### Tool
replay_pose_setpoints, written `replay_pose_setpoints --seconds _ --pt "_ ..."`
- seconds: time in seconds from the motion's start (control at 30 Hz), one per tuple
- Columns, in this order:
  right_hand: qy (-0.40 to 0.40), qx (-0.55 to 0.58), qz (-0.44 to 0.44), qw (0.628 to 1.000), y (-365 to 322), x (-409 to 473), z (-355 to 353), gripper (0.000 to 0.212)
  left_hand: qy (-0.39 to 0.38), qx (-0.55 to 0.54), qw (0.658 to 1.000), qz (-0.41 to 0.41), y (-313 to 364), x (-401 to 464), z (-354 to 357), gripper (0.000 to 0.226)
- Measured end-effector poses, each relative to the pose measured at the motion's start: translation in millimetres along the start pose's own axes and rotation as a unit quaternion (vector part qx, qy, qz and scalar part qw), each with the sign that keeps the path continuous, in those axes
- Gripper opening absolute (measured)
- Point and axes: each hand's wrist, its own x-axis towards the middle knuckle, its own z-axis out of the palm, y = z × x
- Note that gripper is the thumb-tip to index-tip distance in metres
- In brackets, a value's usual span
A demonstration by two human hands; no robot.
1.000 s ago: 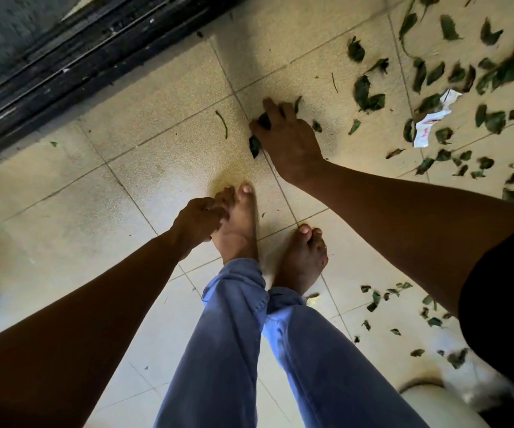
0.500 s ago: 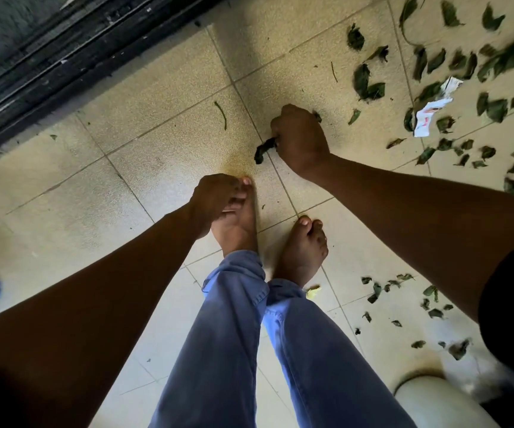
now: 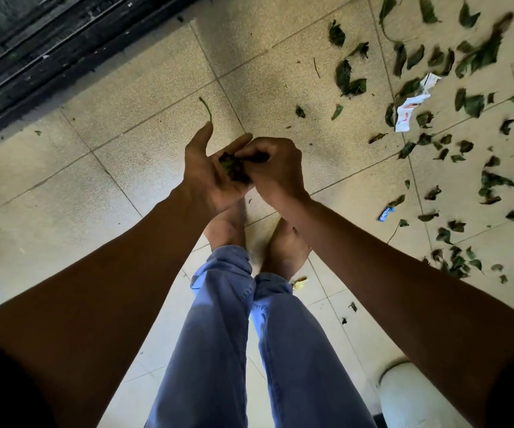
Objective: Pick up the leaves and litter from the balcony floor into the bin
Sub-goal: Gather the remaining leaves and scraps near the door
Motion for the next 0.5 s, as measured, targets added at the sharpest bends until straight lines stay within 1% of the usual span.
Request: replay_pose_setpoints --seconds 0.07,0.1,0.13,0.2,0.27,0.33,0.4,0.43,0.5 --pt "0.027 -0.134 -0.103 0.985 -2.0 -3.4 4.5 0.025 0.007 0.028 1.000 -0.004 -0.3 1.0 4.7 0.063" --pt "0.021 -0.190 -0.147 0.971 -2.8 -3.7 7.3 0.022 0.015 0.041 0.999 -0.009 -0.2 1.8 6.4 0.061" --pt "0.007 -0.245 -0.174 0.954 -4.3 -2.7 10.0 0.018 0.019 0.052 0.998 -0.012 -0.1 4.7 7.1 0.057" --pt "-0.026 -0.337 -0.181 0.924 -6.2 1.7 15.7 0.012 0.034 0.082 0.996 -0.011 1.4 9.5 9.0 0.049" --pt "-0.059 -0.375 -0.162 0.911 -11.6 5.8 17.6 0.012 0.056 0.096 0.994 -0.005 3.5 14.4 10.2 0.042" --pt "-0.087 -0.374 -0.158 0.910 -17.6 9.3 15.5 0.017 0.070 0.101 0.992 0.002 5.6 14.7 9.9 0.040" --pt "-0.118 -0.389 -0.153 0.901 -24.2 11.5 13.0 0.032 0.073 0.073 0.995 -0.005 5.9 20.6 4.3 0.037" --pt "-0.130 -0.395 -0.153 0.896 -26.4 12.1 12.3 0.038 0.058 0.047 0.997 -0.012 4.8 24.0 0.3 0.034" --pt "-0.139 -0.428 -0.176 0.876 -28.4 12.2 12.0 0.042 0.056 0.007 0.998 -0.016 -1.7 23.7 1.8 0.028"
